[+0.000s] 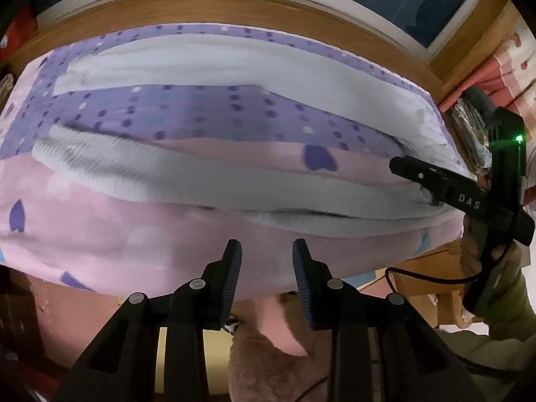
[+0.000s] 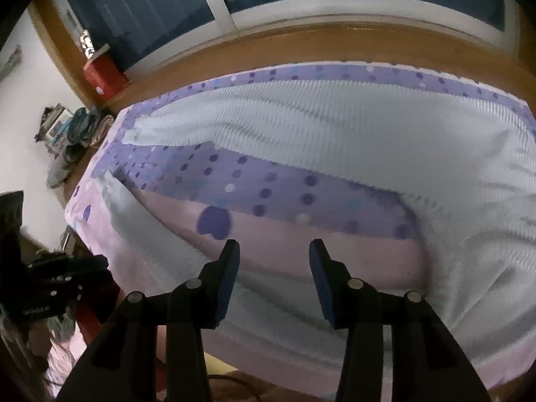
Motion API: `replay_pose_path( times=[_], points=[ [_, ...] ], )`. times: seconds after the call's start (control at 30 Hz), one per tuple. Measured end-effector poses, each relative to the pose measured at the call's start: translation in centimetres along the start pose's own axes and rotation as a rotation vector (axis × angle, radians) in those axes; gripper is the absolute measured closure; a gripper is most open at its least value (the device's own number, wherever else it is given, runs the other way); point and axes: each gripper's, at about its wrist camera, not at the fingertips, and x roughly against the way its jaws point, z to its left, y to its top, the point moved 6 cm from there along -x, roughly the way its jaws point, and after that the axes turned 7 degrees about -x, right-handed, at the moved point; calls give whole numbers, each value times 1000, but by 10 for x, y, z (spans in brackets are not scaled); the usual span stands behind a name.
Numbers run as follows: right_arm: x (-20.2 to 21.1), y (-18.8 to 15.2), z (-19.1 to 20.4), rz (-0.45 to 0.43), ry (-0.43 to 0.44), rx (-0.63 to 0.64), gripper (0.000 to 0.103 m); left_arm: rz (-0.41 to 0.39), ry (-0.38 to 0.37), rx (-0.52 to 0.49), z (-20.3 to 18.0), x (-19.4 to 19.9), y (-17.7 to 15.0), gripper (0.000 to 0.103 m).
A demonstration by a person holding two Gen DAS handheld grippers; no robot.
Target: Fold clothes
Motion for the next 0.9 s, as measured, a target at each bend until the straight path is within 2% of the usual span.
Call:
replay_pose_path(
  times=[0.1, 0.2, 0.3, 0.47, 0.6, 0.8, 0.9],
  points=[
    [-6, 0, 22, 7, 2, 17, 59, -12, -12, -4, 17, 6, 0, 72],
    [-24, 5, 41, 23, -25, 82, 58, -25, 37, 1, 35, 7, 6, 72],
    [-40, 15, 54, 17, -33, 138, 58, -38, 37, 22, 50, 6, 16, 72],
    [-67, 39, 62, -16, -102, 201, 58, -29, 18, -6, 68, 3, 46, 72],
    [-89, 54, 62, -25, -117, 233, 58, -27, 49, -24, 82, -6, 71, 72],
    [-119, 72, 85, -14, -83, 313, 58, 12, 11, -42, 97, -26, 93, 72],
    [-136, 79, 95, -22, -122, 360, 58, 21, 0, -79, 102, -32, 103, 72]
  ],
)
